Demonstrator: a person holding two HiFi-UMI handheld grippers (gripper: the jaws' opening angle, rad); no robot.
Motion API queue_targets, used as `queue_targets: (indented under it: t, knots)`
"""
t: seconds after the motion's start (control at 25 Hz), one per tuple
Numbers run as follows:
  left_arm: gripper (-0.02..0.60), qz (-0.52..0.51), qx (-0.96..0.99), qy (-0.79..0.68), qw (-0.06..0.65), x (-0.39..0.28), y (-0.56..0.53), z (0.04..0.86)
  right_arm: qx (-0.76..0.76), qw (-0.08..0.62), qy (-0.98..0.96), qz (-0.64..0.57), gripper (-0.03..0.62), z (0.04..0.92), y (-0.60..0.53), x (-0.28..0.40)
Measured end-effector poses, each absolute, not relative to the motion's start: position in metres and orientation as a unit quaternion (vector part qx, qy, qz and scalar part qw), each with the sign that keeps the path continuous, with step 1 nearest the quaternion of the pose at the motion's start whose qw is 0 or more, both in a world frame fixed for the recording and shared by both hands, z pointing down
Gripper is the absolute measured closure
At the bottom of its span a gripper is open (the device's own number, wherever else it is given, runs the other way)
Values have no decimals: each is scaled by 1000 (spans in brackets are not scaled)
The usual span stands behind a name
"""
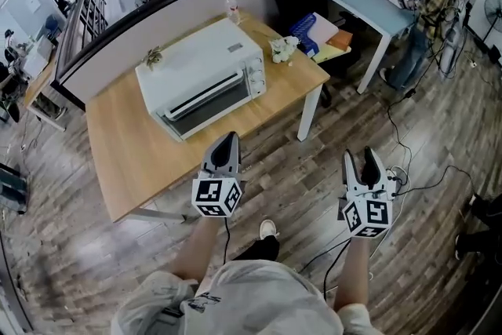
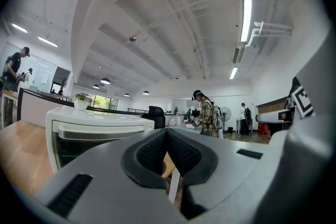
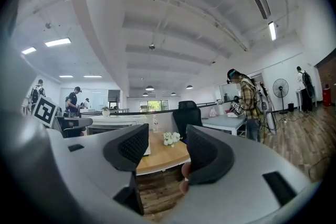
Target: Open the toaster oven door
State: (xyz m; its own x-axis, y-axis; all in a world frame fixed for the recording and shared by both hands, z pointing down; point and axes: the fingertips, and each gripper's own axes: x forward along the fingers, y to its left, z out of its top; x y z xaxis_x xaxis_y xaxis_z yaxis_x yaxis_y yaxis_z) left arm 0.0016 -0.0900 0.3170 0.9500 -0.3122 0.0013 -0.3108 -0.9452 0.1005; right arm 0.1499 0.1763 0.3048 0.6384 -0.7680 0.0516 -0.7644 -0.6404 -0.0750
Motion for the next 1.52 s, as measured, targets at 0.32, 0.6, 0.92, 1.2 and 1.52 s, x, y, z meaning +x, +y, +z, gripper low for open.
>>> queue_targets:
  t: [0.32, 0.6, 0.92, 1.2, 1.52]
  knots:
    - [571, -11, 973, -228, 20, -2, -140, 307, -864, 56, 499, -45, 353, 310, 87, 188]
    - [572, -10, 942, -336, 6, -29, -175, 303, -800, 61, 594, -52, 353, 316, -1, 205]
    - [571, -16, 894, -447, 17, -48, -162, 301, -722, 42, 688, -52, 353, 315, -51, 221]
    - [571, -17, 862, -506, 10, -62, -144, 301, -679, 43, 731, -61, 353, 321, -67, 221]
    - [572, -12, 842, -539, 9, -70, -128, 309, -647, 40, 758, -74, 353, 329, -75, 218]
